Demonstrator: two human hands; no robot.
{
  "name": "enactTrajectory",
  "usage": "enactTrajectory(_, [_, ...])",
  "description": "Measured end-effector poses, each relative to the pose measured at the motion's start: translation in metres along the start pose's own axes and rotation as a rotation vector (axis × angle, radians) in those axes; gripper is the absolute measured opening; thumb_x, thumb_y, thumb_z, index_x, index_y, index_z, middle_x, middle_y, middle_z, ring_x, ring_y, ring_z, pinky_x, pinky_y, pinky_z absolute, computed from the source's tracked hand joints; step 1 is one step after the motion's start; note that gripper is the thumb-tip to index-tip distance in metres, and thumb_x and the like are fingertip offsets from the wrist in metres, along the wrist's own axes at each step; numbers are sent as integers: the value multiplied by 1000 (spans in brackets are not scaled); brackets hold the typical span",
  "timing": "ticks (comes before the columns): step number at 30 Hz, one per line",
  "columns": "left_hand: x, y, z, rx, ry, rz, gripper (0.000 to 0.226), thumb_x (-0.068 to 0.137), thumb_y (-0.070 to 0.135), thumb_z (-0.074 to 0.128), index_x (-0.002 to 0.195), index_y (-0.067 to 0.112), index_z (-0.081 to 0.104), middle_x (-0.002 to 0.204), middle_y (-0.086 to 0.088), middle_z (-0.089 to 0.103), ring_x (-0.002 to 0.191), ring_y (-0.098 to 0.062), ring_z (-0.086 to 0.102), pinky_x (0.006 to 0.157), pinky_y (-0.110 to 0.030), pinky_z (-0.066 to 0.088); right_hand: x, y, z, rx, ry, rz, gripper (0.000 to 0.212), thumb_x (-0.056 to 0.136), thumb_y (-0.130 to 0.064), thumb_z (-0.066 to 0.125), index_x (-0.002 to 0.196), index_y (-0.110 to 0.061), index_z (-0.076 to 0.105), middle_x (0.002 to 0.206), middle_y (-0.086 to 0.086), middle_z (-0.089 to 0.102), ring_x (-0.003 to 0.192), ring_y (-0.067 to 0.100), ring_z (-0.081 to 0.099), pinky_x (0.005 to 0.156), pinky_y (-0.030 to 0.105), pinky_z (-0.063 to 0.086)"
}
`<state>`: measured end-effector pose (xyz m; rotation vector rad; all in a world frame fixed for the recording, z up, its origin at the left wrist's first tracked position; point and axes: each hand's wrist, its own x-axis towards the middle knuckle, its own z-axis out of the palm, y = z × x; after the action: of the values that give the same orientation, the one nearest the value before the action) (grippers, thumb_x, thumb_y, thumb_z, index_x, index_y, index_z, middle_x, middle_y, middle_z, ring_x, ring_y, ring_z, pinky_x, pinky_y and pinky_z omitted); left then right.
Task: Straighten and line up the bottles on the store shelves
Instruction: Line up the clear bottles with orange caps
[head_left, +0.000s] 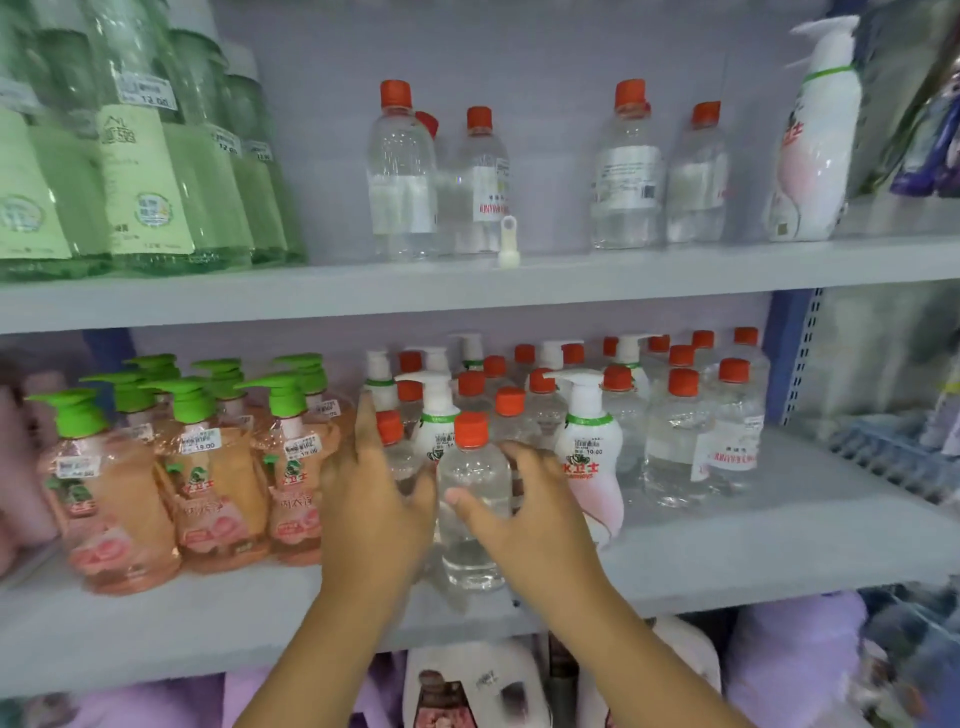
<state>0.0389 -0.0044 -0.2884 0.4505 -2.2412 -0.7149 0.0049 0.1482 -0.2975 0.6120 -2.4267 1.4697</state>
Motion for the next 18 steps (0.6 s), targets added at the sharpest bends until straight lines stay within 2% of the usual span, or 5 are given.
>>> enactTrajectory(4, [-6,-4,-6,-99,-24,21,94,87,44,68,160,38,9,139,8,52,110,-30,63,93,-41,57,2,2,-6,-37,-70,-23,82,75,-57,80,145,-37,42,139,-13,43,126,5,47,94,18,38])
enactTrajectory(8, [-21,3,-14,-254,-21,53,90,90,31,74,161,40,19,147,27,32,124,31,28,98,2,27,-2,5,-9,-11,-89,-58,79,78,-50,79,146,-38,40,137,-12,46,124,6,48,93,19,39])
enactTrajectory(10, [-30,-4,-13,-355,-67,42,86,90,29,75,155,49,23,150,32,40,130,22,40,105,-9,39,-6,9,-18,0,-109,-47,77,79,-48,78,145,-41,39,138,-16,44,120,2,47,92,19,39])
enactTrajectory(12, [-39,-18,-6,-448,-141,-18,77,85,29,80,139,58,32,124,41,59,110,10,62,89,-12,50,-11,15,-33,-35,-86,-8,75,81,-49,76,144,-43,37,135,-22,40,114,-3,45,88,20,38])
enactTrajectory(18, [-41,-48,15,-574,-223,-132,90,65,53,89,139,39,40,123,15,65,107,-1,66,92,-29,53,-21,31,-54,10,-83,114,89,76,-55,79,150,-47,31,146,-27,38,132,1,45,107,29,42])
